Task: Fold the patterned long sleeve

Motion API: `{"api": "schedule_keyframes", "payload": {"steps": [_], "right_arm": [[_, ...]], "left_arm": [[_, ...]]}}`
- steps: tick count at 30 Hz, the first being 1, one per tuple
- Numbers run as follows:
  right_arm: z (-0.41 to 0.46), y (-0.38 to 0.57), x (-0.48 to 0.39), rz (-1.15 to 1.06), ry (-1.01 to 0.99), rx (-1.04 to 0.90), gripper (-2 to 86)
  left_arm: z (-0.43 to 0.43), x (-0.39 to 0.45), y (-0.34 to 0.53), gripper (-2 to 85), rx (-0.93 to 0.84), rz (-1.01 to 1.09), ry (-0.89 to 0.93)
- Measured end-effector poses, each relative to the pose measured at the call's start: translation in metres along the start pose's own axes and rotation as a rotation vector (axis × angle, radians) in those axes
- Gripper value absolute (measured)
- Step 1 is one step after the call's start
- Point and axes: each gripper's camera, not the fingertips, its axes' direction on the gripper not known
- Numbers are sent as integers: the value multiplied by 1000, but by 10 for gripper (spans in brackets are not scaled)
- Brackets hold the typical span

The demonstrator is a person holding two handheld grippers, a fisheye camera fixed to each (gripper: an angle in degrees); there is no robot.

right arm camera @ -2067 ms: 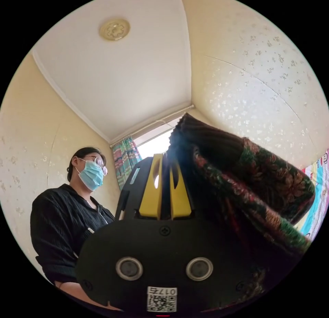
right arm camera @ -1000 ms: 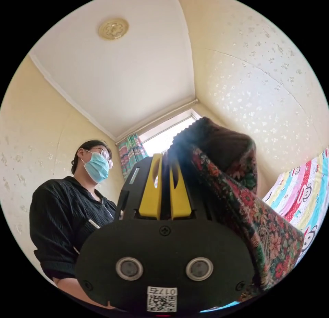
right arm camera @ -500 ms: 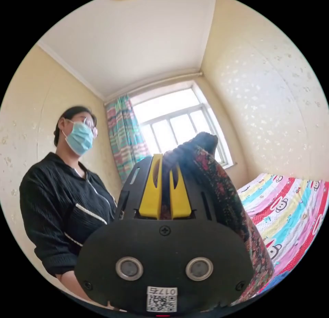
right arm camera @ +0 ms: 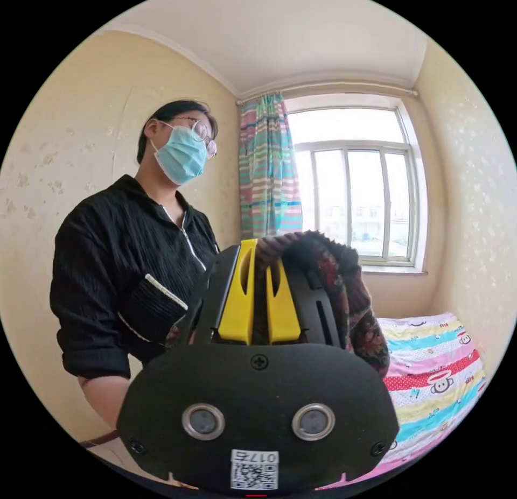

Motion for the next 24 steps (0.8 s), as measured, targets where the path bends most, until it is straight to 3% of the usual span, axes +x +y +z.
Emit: {"api": "schedule_keyframes", "payload": {"steps": [2,4,9,11,15,20,24], "right_arm": [[17,-5,-12,-67,-49,-45,-1],[36,-12,-21,-142,-99,-93,-1],[92,-39,-27,-264,-236,-164,-1],[105,-44,-21,-262,-276,-160,-1],[121,-50,-5,-263,-361,-122,-1],[114,-51,3,-232,-315,-73,-1],[84,-38,9,-150,-188,-7,-1]], "left_arm": [[15,-16,5,191,-83,-47,247],[26,-22,9,200,-127,-54,313],[57,-12,10,208,-252,175,304],[94,-21,10,213,-423,216,464],[132,-49,19,219,-483,226,548],[189,-97,68,120,-594,-153,1154],[192,-94,89,67,-473,-162,1087]]}}
